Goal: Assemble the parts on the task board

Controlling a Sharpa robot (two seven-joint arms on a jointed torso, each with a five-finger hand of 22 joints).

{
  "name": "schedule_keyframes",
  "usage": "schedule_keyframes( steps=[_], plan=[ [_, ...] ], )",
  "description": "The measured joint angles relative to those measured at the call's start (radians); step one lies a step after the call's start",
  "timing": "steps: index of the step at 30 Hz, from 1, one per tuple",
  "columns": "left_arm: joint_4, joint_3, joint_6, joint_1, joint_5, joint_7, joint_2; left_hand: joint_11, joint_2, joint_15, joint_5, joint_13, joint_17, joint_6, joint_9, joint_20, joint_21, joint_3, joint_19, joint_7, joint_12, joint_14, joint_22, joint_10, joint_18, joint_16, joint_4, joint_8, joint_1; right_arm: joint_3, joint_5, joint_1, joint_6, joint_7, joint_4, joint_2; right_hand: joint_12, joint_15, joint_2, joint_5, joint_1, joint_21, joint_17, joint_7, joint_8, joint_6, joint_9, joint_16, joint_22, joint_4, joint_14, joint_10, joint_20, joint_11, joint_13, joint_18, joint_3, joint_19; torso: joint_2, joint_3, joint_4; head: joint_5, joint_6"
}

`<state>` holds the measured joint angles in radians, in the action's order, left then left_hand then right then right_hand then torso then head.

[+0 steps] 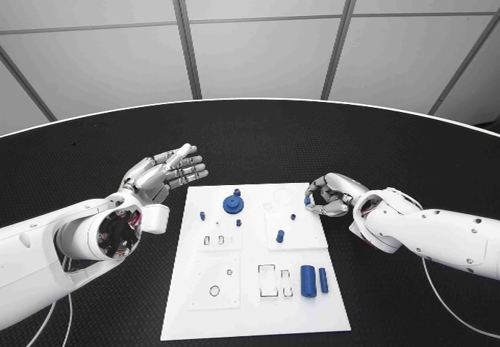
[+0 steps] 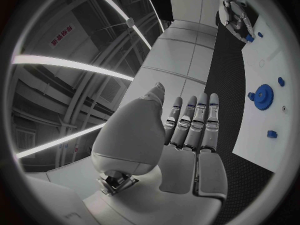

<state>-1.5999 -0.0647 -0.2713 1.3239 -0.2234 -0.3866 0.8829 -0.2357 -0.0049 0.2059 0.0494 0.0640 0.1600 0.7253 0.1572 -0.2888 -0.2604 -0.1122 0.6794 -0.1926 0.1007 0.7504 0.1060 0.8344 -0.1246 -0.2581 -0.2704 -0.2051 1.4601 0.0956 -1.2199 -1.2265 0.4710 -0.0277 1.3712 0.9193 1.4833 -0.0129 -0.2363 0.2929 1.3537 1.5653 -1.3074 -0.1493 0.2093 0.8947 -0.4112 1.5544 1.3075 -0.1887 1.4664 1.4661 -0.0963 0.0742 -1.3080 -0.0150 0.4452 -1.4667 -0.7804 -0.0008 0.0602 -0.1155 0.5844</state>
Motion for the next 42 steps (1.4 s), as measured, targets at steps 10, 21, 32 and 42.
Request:
schedule_keyframes(
  steps=[10,21,32,42],
  plan=[
    [-0.001,0.0,-0.001,0.0,0.003,0.001,0.003,0.0,0.0,0.0,0.0,0.0,-0.001,0.0,-0.001,0.0,0.0,0.0,0.0,0.0,0.0,0.0,-0.001,0.0,0.0,0.003,0.0,0.003,0.0,0.0,0.0,0.0,-0.004,-0.001,-0.007,-0.008,0.004,-0.011,0.016,-0.008,0.008,0.0,0.0,0.01,0.01,0.035,0.001,0.006,0.0,0.015,-0.003,0.001,0.015,-0.008,0.0,0.0,0.02,0.0,0.0,-0.0002,-0.0006,0.001,0.002],
    [-0.002,0.0,-0.001,0.0,0.011,0.001,0.005,0.0,0.0,0.0,0.0,0.0,-0.001,-0.004,-0.001,0.0,0.0,0.0,0.0,0.004,-0.005,0.0,-0.001,0.0,0.0,0.003,0.0,0.003,0.0,0.0,0.0,0.0,-0.001,-0.002,-0.01,-0.011,0.012,-0.014,0.032,-0.008,0.013,0.0,-0.001,0.016,0.016,0.062,0.001,0.006,0.0,0.022,0.0,0.001,0.017,-0.015,0.0,0.0,0.033,0.002,0.001,-0.0001,-0.0007,0.0,0.003],
    [-0.003,0.0,-0.003,0.0,0.011,0.001,0.007,0.0,0.0,0.0,0.0,0.0,-0.001,-0.004,-0.001,0.0,0.0,0.0,0.0,0.004,-0.005,0.0,-0.002,0.0,0.0,0.003,0.0,0.003,0.0,0.0,0.0,0.0,0.026,-0.003,-0.009,-0.014,0.021,-0.03,0.06,-0.013,0.025,0.0,-0.001,0.029,0.056,0.107,-0.002,0.006,0.0,0.054,-0.002,-0.001,0.029,-0.039,0.0,0.0,0.065,0.0,0.001,0.0005,-0.0005,0.0,0.004],
    [0.002,0.0,-0.001,0.0,0.012,0.001,0.005,0.0,0.0,0.0,0.0,0.0,-0.001,-0.007,-0.002,0.0,0.0,0.0,0.0,0.0,-0.005,0.0,-0.002,0.0,0.0,0.003,0.0,0.003,0.0,-0.001,0.0,-0.001,0.049,-0.007,0.057,0.007,0.021,-0.03,0.089,-0.032,0.023,0.0,0.0,0.029,0.056,0.106,-0.001,0.006,0.0,0.068,-0.002,0.001,0.029,-0.04,0.0,0.0,0.075,0.0,0.003,0.0006,-0.0025,0.003,0.008]
  ],
)
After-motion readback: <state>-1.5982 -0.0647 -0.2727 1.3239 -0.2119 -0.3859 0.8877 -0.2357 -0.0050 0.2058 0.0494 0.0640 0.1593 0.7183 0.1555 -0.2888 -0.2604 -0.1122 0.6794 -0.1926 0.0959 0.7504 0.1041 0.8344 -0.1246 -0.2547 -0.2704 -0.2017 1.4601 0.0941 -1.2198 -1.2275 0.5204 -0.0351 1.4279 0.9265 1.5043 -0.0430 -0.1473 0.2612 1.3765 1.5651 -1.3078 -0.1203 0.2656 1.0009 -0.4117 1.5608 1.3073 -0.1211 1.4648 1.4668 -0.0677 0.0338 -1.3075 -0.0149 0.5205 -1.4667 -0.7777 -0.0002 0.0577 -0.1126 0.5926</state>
